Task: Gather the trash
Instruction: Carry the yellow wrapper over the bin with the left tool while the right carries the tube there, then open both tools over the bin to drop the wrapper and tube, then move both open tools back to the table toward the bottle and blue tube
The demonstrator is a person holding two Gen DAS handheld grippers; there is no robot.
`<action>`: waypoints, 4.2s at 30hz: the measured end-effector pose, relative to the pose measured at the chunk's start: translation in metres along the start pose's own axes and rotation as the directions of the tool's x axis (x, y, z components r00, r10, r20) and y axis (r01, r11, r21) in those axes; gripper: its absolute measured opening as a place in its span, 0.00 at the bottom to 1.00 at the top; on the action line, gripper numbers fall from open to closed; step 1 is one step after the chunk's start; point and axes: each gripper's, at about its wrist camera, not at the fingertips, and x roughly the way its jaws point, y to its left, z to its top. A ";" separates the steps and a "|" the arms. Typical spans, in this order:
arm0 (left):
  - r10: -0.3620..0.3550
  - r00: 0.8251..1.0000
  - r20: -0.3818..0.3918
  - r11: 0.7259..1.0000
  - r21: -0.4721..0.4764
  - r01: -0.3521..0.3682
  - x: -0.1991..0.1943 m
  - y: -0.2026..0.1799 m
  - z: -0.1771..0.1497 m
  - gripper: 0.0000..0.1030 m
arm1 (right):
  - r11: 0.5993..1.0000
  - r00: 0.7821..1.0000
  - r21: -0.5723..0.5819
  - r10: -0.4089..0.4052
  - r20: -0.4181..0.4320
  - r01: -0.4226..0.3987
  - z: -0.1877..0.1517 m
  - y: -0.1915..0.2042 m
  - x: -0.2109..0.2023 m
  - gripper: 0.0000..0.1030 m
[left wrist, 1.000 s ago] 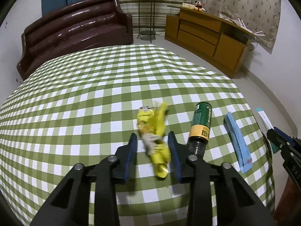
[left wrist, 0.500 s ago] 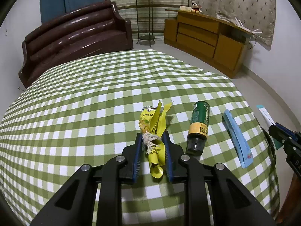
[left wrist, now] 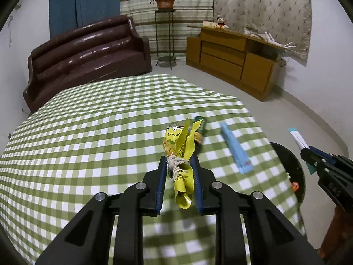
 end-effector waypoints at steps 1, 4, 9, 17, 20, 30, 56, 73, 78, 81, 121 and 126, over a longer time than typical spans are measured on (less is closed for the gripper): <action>-0.002 1.000 0.011 1.000 0.013 0.002 -0.005 -0.007 -0.003 0.22 | 1.000 1.000 0.002 -0.007 0.001 0.007 -0.001 0.001 -0.003 0.14; -0.019 1.000 0.022 0.999 0.028 0.019 -0.013 -0.020 -0.009 0.22 | 1.000 1.000 0.013 -0.029 0.010 0.029 -0.006 -0.009 -0.014 0.14; -0.050 0.998 0.033 0.998 0.044 0.049 -0.016 -0.046 -0.007 0.22 | 0.997 0.997 0.028 -0.070 0.026 0.069 -0.012 -0.024 -0.029 0.14; -0.113 0.993 0.044 0.989 0.102 0.108 -0.015 -0.094 -0.011 0.22 | 0.993 0.994 0.053 -0.108 0.030 0.106 -0.017 -0.045 -0.036 0.14; -0.124 0.991 0.044 0.986 0.116 0.118 -0.011 -0.108 -0.011 0.22 | 0.991 0.992 0.067 -0.120 0.033 0.118 -0.017 -0.048 -0.035 0.14; -0.141 0.989 0.043 0.981 0.138 0.134 0.004 -0.140 -0.005 0.22 | 0.985 0.988 0.092 -0.152 0.032 0.149 -0.021 -0.059 -0.031 0.15; -0.126 0.992 -0.013 0.974 0.187 0.126 0.035 -0.169 -0.002 0.23 | 0.981 0.989 0.130 -0.148 0.012 0.146 -0.019 -0.080 -0.014 0.15; -0.117 0.992 -0.037 0.974 0.193 0.122 0.043 -0.177 0.006 0.34 | 0.979 0.990 0.152 -0.138 0.007 0.135 -0.015 -0.080 0.001 0.20; -0.117 0.992 -0.037 0.973 0.195 0.122 0.044 -0.179 0.006 0.39 | 0.978 0.990 0.157 -0.144 0.012 0.140 -0.015 -0.079 0.002 0.26; -0.117 0.993 -0.037 0.973 0.195 0.121 0.045 -0.179 0.005 0.41 | 0.978 0.990 0.159 -0.141 0.011 0.137 -0.015 -0.080 0.002 0.26; 0.024 1.000 -0.017 0.999 0.046 -0.023 0.022 -0.061 0.010 0.60 | 0.998 1.000 0.055 -0.011 0.015 0.010 0.013 0.002 0.007 0.28; 0.060 0.998 -0.021 0.998 0.002 -0.060 0.021 -0.027 0.007 0.60 | 1.000 1.000 0.010 0.029 0.012 -0.029 0.022 0.033 0.011 0.28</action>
